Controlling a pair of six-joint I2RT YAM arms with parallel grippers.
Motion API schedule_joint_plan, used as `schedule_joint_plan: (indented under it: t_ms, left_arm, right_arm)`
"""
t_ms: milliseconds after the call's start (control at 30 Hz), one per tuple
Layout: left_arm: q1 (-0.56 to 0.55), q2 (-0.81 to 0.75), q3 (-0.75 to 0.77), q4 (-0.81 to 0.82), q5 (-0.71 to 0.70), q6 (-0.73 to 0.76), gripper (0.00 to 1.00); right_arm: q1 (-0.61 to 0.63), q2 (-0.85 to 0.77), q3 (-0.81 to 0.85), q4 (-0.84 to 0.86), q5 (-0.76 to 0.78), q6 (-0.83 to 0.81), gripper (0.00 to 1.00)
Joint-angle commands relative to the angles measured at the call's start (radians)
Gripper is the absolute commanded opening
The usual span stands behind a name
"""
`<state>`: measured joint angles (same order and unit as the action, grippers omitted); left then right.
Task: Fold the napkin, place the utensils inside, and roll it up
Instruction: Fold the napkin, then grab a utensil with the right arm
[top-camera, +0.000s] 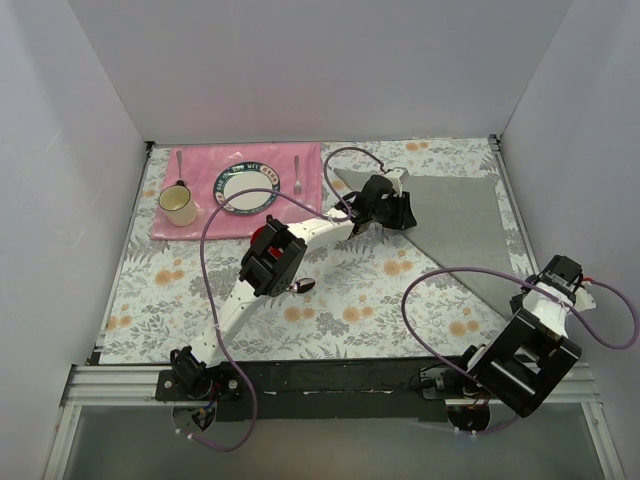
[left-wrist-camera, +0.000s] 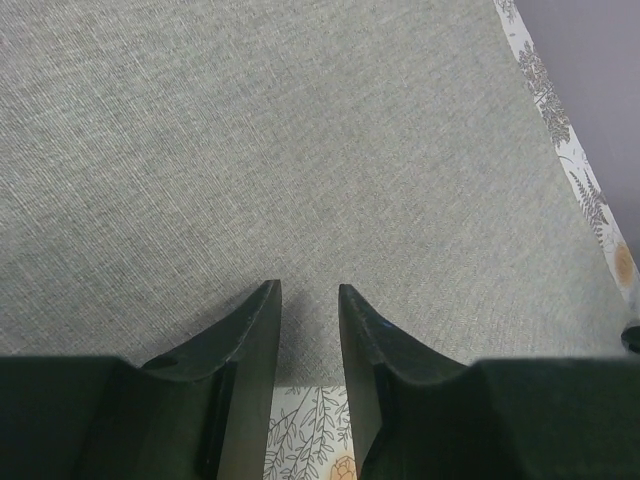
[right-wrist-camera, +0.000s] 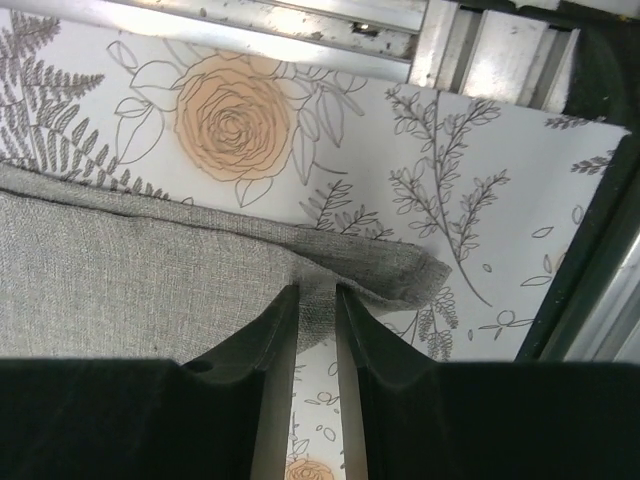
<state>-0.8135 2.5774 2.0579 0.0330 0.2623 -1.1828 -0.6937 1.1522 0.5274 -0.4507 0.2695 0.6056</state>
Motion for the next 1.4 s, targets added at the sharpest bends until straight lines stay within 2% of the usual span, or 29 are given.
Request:
schedule_joint_plan:
  t_ms: [0, 233, 367, 533, 767, 900, 933, 1000, 1067, 1133, 1167, 1233, 1267, 1333, 1367]
  left_arm:
    - [0.008, 0.004, 0.087, -0.085, -0.002, 0.094, 0.3]
    - [0.008, -0.006, 0.1, -0.081, 0.017, 0.069, 0.3]
    - [0.008, -0.02, 0.142, -0.093, 0.014, 0.054, 0.31]
    - [0.008, -0.078, 0.191, -0.14, 0.0, 0.045, 0.34]
    - [0.03, -0.282, 0.173, -0.228, -0.066, 0.069, 0.42]
    - [0.051, -0.51, 0.023, -0.257, -0.135, 0.063, 0.5]
    - [0.056, -0.557, -0.014, -0.258, -0.149, 0.061, 0.51]
    - [0.071, -0.638, -0.128, -0.26, -0.178, 0.063, 0.57]
    - [0.092, -0.767, -0.23, -0.269, -0.186, 0.06, 0.62]
    - [0.105, -0.903, -0.301, -0.288, -0.195, 0.067, 0.68]
    - [0.114, -0.955, -0.338, -0.295, -0.207, 0.083, 0.7]
    - [0.12, -1.052, -0.462, -0.317, -0.248, 0.097, 0.77]
    - [0.131, -1.156, -0.502, -0.33, -0.288, 0.097, 0.79]
    - [0.142, -1.253, -0.623, -0.381, -0.325, 0.097, 0.83]
    - [0.149, -1.336, -0.665, -0.401, -0.343, 0.094, 0.84]
  right_arm:
    - [-0.033, -0.003, -0.006, -0.046, 0.045, -0.001, 0.29]
    - [-0.033, -0.143, -0.003, -0.052, 0.022, 0.037, 0.29]
    - [-0.033, -0.148, -0.001, -0.075, 0.112, 0.046, 0.29]
    - [-0.044, -0.112, -0.052, -0.04, 0.128, 0.057, 0.29]
    - [-0.058, -0.117, -0.021, -0.055, 0.126, 0.033, 0.28]
    - [-0.026, -0.163, -0.02, -0.02, 0.019, 0.013, 0.3]
    - [-0.003, -0.183, -0.017, -0.019, 0.008, 0.022, 0.3]
    - [0.12, -0.192, -0.006, -0.019, 0.029, 0.054, 0.34]
    - [0.256, -0.174, 0.043, -0.063, 0.088, 0.078, 0.36]
    - [0.34, -0.139, 0.098, -0.068, 0.08, 0.076, 0.39]
    - [0.429, -0.123, 0.117, -0.092, 0.097, 0.077, 0.4]
    - [0.528, -0.097, 0.15, -0.094, 0.102, 0.05, 0.46]
    - [0.633, -0.097, 0.175, -0.101, 0.112, 0.042, 0.48]
    - [0.748, -0.114, 0.181, -0.072, 0.09, 0.004, 0.53]
    - [0.851, -0.124, 0.178, -0.06, 0.056, -0.013, 0.54]
